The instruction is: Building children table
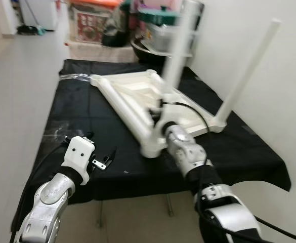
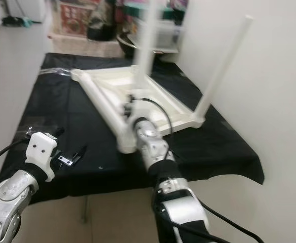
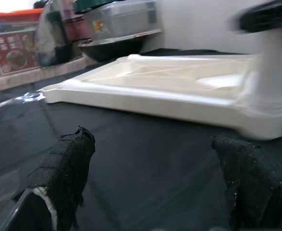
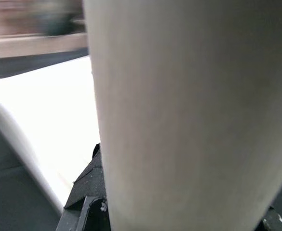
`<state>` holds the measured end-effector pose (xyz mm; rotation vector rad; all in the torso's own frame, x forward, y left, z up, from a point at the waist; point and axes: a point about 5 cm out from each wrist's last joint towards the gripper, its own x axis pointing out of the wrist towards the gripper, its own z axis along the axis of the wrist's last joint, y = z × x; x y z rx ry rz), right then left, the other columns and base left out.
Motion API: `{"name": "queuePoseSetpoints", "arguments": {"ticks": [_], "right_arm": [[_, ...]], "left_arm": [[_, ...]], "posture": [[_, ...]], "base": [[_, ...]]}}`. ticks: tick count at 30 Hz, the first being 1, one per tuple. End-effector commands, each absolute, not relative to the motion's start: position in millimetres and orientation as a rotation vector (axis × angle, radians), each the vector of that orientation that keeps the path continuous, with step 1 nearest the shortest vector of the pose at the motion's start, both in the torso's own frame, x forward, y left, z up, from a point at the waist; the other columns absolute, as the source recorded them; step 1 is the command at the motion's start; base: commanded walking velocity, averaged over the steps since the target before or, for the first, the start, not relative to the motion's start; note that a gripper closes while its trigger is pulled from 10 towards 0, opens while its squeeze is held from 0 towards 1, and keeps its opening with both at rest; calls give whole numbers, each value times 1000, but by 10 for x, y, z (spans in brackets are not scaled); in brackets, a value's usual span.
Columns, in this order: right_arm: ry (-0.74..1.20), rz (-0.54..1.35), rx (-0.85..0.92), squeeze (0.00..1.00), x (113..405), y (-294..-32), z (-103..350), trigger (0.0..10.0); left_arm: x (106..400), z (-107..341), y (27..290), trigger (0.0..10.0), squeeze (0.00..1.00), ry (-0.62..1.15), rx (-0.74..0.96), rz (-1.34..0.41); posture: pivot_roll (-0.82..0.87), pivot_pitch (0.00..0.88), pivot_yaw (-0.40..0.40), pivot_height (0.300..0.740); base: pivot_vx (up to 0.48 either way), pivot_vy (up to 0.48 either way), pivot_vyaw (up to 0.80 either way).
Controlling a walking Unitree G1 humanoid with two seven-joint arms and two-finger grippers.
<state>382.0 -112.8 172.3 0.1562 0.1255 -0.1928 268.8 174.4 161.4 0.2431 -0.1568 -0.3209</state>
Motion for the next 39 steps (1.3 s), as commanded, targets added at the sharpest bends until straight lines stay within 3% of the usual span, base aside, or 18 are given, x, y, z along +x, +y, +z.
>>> {"name": "queuePoseSetpoints", "arguments": {"ticks": [1,2,3,4,5,8,9,11,12,21,26,31,39], "right_arm": [[295,-195,126,0,3673,-991,1423,0],[295,-195,126,0,3673,-991,1423,0],[292,-131,124,0,3655,-887,1426,4118],[292,-131,124,0,3655,-887,1426,4118],[290,-28,138,0,3637,-737,1440,10000],[240,83,140,82,3629,-613,1516,10000],[196,168,137,1000,3638,-525,1599,10000],[145,240,108,1000,3673,-457,1708,10000],[138,253,106,0,3692,-454,1736,10000],[19,334,136,0,3670,-621,1935,10000],[20,347,66,0,3696,-802,1884,10000],[18,378,51,0,3663,-749,1844,10000],[-31,625,36,0,3460,-518,1866,10000]], "left_arm": [[2670,1604,1692,10000,0,-159,249,-335],[2670,1604,1692,10000,0,-159,249,-335],[2668,1600,1689,10000,0,-158,249,-337],[2668,1600,1689,10000,0,-158,249,-337],[2672,1600,1688,10000,0,-158,249,-338],[2683,1605,1688,10000,0,-159,250,-339],[2694,1611,1690,10000,0,-160,252,-339],[2700,1618,1691,10000,0,-163,255,-336],[2694,1614,1690,10000,0,-163,254,-335],[2659,1586,1693,10000,0,-155,249,-330],[2675,1591,1701,10000,0,-154,249,-328],[2677,1596,1705,10000,0,-154,250,-331],[2669,1603,1730,10000,0,-153,257,-327]], "posture": [[168,0,-196,740],[168,0,-196,740],[168,0,-196,740],[168,0,-196,740],[168,0,-196,740],[160,0,-192,740],[162,0,-196,740],[161,0,-197,740],[161,0,-201,740],[156,0,-200,740],[153,0,-196,740],[158,0,-192,740],[169,0,-196,740]], "base": [[0,0,0],[0,0,0],[0,0,0],[0,0,0],[0,0,0],[0,0,0],[0,0,0],[0,0,0],[0,0,0],[0,0,0],[0,0,0],[0,0,640],[0,0,800]]}}
